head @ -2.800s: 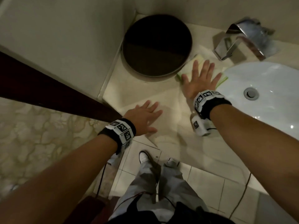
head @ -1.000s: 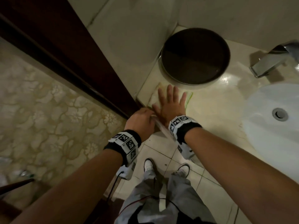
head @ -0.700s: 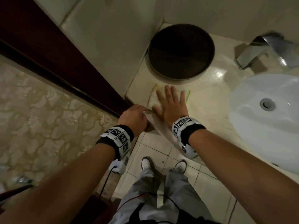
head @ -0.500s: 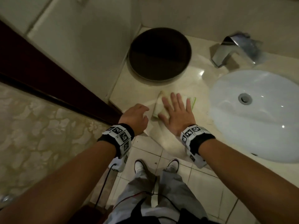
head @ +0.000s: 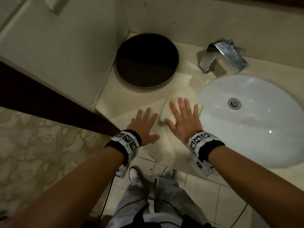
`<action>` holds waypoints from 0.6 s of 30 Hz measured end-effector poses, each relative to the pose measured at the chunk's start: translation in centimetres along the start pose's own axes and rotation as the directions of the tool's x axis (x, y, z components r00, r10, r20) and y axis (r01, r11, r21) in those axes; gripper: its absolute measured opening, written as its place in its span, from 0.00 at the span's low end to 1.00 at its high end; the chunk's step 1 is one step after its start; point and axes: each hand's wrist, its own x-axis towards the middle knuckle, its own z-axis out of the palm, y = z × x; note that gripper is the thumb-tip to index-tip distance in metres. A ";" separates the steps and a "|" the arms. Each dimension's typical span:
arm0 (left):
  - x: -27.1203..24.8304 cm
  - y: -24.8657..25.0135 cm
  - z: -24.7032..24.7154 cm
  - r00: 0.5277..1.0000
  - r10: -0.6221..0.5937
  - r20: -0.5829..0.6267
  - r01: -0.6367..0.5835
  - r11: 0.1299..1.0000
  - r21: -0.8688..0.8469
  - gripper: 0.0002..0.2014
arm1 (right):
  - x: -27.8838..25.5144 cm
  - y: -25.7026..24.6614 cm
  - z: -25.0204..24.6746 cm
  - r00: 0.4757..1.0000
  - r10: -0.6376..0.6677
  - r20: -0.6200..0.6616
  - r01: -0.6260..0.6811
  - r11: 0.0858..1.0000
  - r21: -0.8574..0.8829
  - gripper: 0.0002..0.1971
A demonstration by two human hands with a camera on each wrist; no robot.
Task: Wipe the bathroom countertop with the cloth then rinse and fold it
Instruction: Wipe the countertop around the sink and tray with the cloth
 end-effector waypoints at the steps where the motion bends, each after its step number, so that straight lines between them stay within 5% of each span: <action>1: 0.0 0.0 0.0 1.000 -0.001 0.006 0.001 1.000 0.010 0.45 | 0.8 0.2 -0.3 1.000 0.016 -0.004 -0.015 1.000 0.011 0.36; 10: 0.5 -0.6 0.2 1.000 0.007 0.003 -0.007 0.997 0.077 0.46 | 7.9 1.7 -2.6 0.995 0.095 -0.028 -0.094 0.995 0.036 0.36; 18: 0.5 -0.5 -0.3 1.000 0.002 0.022 -0.005 0.990 0.138 0.47 | 5.7 1.3 -2.2 0.997 0.069 -0.031 -0.069 0.998 0.012 0.36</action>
